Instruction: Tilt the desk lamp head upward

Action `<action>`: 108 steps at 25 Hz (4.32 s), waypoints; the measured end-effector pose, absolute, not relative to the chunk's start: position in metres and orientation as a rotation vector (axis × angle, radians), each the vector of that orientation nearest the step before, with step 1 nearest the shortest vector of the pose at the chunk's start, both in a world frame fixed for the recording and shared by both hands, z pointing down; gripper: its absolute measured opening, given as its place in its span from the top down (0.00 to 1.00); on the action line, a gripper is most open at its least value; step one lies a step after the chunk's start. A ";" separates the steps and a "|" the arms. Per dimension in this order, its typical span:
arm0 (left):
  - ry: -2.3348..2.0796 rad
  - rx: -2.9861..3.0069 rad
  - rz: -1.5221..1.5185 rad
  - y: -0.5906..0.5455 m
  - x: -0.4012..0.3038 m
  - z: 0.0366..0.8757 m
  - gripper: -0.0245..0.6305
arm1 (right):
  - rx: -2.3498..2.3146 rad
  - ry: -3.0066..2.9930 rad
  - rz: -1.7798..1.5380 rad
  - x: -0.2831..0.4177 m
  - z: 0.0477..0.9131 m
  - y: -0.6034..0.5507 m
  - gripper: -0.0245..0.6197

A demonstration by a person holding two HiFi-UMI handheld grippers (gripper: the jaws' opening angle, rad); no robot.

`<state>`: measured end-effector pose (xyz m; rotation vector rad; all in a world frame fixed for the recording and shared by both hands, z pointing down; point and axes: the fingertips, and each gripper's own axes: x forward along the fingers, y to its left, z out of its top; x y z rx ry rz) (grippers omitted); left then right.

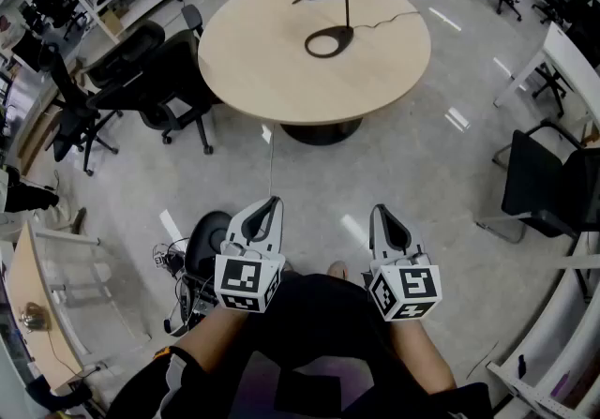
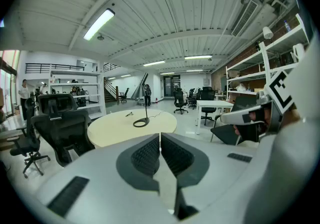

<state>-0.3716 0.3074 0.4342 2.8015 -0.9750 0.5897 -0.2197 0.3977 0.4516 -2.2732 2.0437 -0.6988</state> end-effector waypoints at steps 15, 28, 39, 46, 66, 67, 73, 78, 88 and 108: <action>-0.948 2.776 0.566 0.238 -0.319 0.479 0.88 | -2.382 1.925 -0.748 -0.155 0.502 0.360 0.94; -0.812 2.783 0.394 -0.003 -0.232 0.451 0.88 | -2.565 1.899 -0.692 -0.083 0.450 0.140 0.94; -0.745 2.834 0.233 -0.106 -0.208 0.402 0.88 | -2.575 1.881 -0.541 -0.064 0.403 0.029 0.94; -0.795 2.818 0.259 -0.135 -0.178 0.402 0.88 | -2.510 1.952 -0.511 -0.028 0.401 -0.018 0.94; -1.330 2.391 0.140 -0.281 -0.026 0.411 0.87 | -1.811 2.641 -0.049 0.159 0.288 -0.258 0.94; -1.336 2.368 0.120 -0.283 -0.024 0.411 0.87 | -1.768 2.662 -0.008 0.162 0.276 -0.265 0.94; -1.322 2.280 0.063 -0.288 -0.025 0.416 0.85 | -1.630 2.699 0.214 0.167 0.206 -0.302 0.94; -1.203 2.255 0.000 -0.293 -0.030 0.424 0.72 | -1.639 2.669 0.351 0.161 0.158 -0.323 0.93; -0.930 2.287 -0.129 -0.303 -0.024 0.410 0.67 | -1.784 2.747 0.446 0.150 0.112 -0.370 0.79; -0.814 2.203 -0.335 -0.315 0.013 0.416 0.67 | -1.459 3.011 0.400 0.151 0.135 -0.420 0.79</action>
